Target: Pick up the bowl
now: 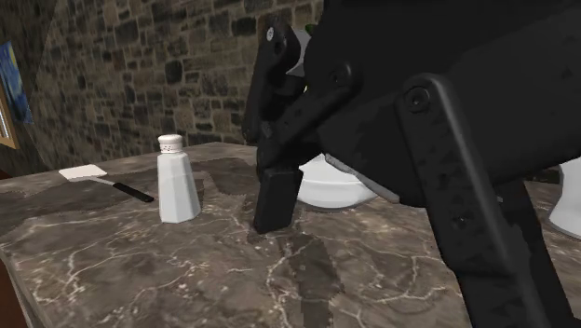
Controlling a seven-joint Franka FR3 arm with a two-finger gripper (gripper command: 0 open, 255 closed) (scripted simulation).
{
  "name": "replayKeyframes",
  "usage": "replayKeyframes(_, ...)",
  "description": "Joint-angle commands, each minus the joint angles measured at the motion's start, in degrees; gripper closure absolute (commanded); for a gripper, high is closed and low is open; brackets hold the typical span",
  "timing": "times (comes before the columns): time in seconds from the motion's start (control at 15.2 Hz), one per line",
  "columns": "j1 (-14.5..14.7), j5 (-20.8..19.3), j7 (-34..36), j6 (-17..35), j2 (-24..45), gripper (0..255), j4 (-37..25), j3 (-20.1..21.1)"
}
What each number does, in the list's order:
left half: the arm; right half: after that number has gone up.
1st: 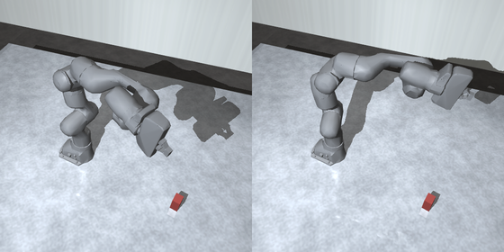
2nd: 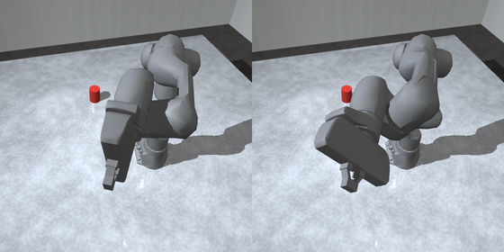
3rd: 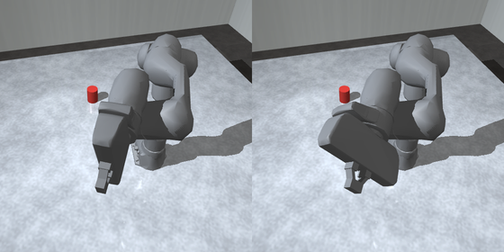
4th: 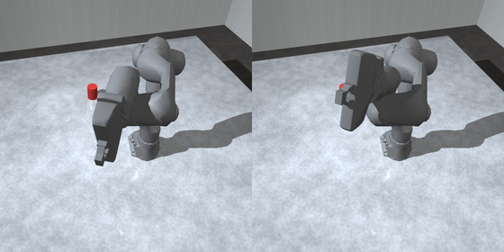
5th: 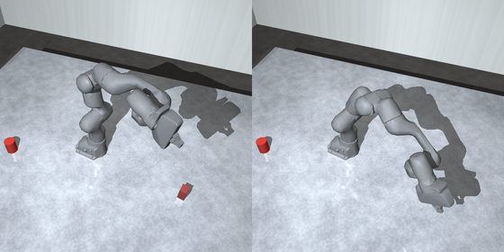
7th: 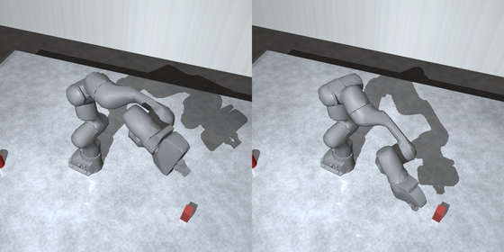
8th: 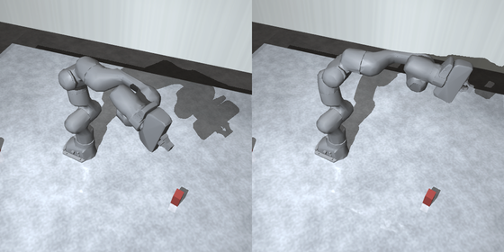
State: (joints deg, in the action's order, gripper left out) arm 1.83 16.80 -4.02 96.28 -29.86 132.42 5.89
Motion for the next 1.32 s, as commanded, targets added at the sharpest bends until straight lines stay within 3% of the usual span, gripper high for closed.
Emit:
replayKeyframes(0.0,0.59,2.6,0.96,3.12,3.04,0,-1.17,0.64)
replayKeyframes(0.92,3.32,16.39,4.74,15.63,24.9,0,-19.59,2.71)
replayKeyframes(1.25,3.5,17.15,2.94,18.83,25.57,0,-16.68,2.91)
